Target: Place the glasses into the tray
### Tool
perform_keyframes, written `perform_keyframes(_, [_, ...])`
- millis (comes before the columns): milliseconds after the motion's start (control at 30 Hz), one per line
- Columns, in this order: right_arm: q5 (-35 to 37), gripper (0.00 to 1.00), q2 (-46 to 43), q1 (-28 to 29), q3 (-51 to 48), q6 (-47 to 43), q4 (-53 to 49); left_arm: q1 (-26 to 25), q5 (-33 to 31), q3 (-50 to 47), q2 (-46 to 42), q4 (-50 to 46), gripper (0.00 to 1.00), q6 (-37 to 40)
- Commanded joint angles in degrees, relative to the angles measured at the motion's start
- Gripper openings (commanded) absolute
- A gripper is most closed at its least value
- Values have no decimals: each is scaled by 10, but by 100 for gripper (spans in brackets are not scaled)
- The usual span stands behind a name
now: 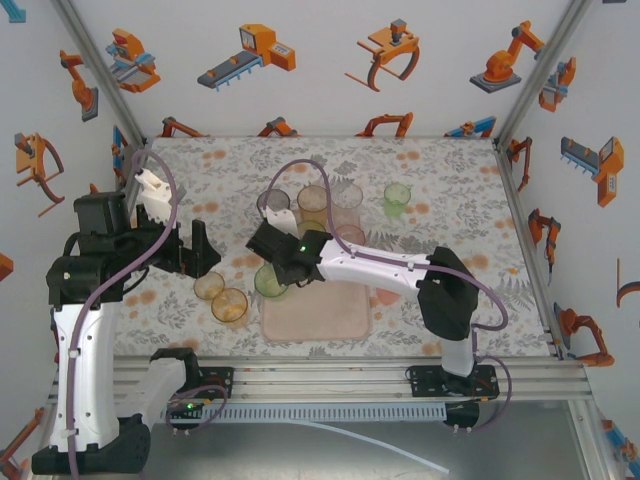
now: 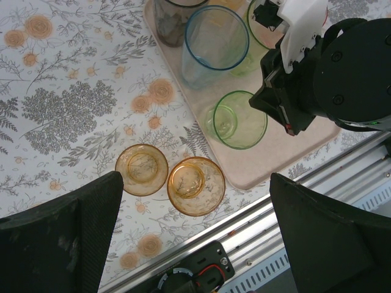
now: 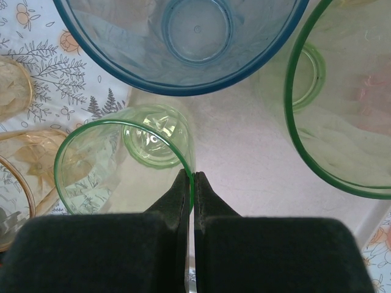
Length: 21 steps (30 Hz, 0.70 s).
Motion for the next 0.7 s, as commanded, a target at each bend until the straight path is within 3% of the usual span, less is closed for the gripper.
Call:
perform_keyframes(0, [3, 2, 3, -5, -5, 13, 9, 2, 11, -6, -2, 5, 97, -5])
perform_keyframes(667, [-10, 8, 9, -6, -5, 18, 7, 2, 18, -3, 0, 5, 97, -6])
